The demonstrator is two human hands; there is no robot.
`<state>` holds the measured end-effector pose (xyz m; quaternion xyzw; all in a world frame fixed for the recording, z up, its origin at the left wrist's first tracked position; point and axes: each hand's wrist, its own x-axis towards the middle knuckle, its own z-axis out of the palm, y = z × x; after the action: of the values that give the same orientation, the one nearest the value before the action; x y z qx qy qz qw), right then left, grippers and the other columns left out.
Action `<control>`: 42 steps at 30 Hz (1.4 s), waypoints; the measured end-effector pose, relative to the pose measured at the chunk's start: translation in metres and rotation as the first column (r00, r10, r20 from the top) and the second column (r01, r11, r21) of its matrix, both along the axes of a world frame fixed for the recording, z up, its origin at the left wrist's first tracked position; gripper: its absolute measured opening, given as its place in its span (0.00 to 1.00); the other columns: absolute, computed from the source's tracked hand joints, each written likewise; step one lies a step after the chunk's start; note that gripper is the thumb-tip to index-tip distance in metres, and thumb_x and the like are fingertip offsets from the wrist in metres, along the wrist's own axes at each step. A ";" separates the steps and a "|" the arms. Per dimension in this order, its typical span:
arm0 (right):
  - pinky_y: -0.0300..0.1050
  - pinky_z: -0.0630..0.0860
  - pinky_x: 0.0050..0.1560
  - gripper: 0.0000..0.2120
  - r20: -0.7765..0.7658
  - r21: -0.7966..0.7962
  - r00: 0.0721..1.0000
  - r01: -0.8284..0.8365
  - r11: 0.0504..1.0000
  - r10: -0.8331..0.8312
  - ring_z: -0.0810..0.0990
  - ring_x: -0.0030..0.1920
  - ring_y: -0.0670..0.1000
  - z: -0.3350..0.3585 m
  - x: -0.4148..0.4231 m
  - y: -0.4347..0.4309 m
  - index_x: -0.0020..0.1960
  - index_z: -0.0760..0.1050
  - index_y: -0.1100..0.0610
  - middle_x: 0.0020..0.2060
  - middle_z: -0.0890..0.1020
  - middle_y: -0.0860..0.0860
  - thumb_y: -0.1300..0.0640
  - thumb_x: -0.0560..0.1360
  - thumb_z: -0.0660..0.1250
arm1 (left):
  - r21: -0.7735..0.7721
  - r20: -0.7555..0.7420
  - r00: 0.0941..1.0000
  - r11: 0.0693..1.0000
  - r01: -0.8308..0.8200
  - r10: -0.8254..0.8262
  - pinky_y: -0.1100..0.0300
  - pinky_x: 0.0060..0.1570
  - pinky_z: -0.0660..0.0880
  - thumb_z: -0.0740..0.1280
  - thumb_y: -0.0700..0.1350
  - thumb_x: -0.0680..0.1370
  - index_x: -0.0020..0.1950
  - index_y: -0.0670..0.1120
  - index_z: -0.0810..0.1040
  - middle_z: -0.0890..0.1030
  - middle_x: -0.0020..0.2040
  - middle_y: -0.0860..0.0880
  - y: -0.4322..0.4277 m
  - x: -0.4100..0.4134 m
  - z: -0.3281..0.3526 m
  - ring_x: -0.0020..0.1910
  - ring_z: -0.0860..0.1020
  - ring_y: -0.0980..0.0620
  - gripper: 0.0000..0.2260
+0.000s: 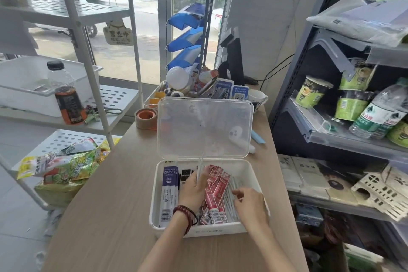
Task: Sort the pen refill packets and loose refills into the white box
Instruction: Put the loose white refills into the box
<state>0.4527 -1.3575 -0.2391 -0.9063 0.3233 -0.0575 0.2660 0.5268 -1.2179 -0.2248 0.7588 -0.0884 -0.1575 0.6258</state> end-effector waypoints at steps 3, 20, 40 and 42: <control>0.45 0.81 0.46 0.14 -0.043 -0.012 0.999 -0.009 1.000 0.008 0.83 0.47 0.49 -0.003 0.002 -0.001 0.59 0.81 0.48 0.54 0.84 0.48 0.61 0.77 0.65 | 0.000 0.003 0.999 0.999 0.042 -0.042 0.62 0.26 0.58 0.52 0.55 0.81 0.40 0.47 0.69 0.64 0.29 0.53 -0.002 0.001 -0.004 0.25 0.60 0.57 0.16; 0.30 0.77 0.43 0.07 0.412 0.305 0.886 -0.355 0.883 0.214 0.82 0.39 0.40 0.045 -0.002 0.028 0.47 0.83 0.52 0.37 0.85 0.45 0.50 0.72 0.73 | -0.252 -0.043 0.997 0.965 -0.068 0.059 0.61 0.40 0.77 0.59 0.47 0.80 0.45 0.46 0.78 0.81 0.40 0.49 0.001 0.000 0.002 0.37 0.80 0.53 0.11; 0.24 0.72 0.40 0.03 0.318 0.223 0.920 -0.307 0.925 0.228 0.80 0.39 0.35 0.041 -0.002 0.013 0.45 0.80 0.52 0.37 0.83 0.44 0.58 0.73 0.73 | -0.101 0.054 0.997 0.994 -0.049 0.055 0.67 0.42 0.75 0.58 0.48 0.80 0.52 0.49 0.78 0.83 0.45 0.53 0.002 -0.009 0.004 0.44 0.82 0.57 0.10; 0.25 0.72 0.40 0.03 0.265 0.142 0.943 -0.244 0.959 0.201 0.79 0.39 0.36 0.034 -0.004 0.006 0.47 0.79 0.51 0.38 0.81 0.42 0.57 0.76 0.71 | -0.114 0.039 0.997 0.991 -0.065 0.070 0.66 0.45 0.76 0.57 0.48 0.81 0.51 0.50 0.77 0.84 0.47 0.53 0.003 -0.009 0.005 0.43 0.82 0.60 0.10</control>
<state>0.4484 -1.3512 -0.2050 -0.8962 0.1865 -0.1115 0.3868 0.5178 -1.2153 -0.2195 0.7281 -0.0849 -0.1145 0.6704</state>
